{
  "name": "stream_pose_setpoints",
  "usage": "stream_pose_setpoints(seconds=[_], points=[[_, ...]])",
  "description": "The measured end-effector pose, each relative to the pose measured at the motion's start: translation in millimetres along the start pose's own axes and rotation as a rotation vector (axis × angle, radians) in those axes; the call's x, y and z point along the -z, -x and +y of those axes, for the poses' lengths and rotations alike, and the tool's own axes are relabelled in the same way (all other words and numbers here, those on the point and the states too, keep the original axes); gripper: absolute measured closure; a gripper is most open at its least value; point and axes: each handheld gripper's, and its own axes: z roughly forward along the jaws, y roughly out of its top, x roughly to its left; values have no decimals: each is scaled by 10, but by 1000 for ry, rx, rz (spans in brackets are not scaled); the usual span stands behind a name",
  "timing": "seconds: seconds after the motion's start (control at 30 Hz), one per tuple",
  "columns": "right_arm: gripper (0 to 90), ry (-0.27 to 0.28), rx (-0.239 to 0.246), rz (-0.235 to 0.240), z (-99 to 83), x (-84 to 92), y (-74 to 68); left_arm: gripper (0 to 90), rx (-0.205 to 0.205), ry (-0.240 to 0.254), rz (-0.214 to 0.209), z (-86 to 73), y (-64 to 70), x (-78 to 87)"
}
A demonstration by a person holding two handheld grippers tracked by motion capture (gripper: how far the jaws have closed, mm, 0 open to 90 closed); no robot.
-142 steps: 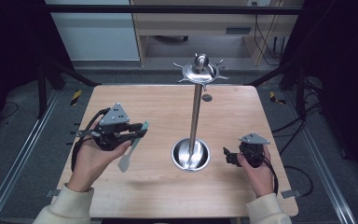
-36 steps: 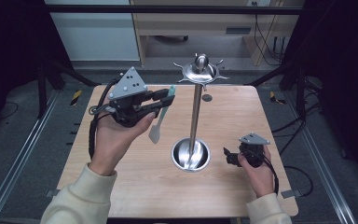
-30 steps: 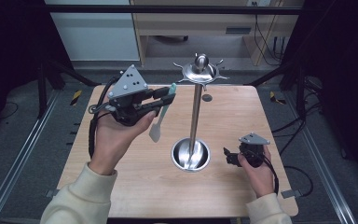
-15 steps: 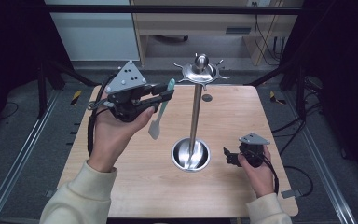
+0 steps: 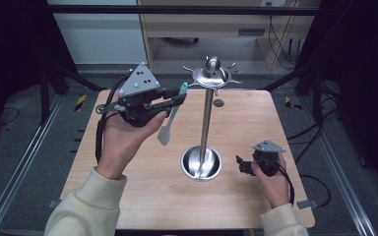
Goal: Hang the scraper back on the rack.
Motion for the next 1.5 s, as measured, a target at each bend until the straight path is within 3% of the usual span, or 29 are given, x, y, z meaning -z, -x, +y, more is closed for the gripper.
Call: stream_pose_setpoints(seconds=[1.5], points=[[93,3,-8,7,1,6,3,739,27,3,-32,10,-20,-200]])
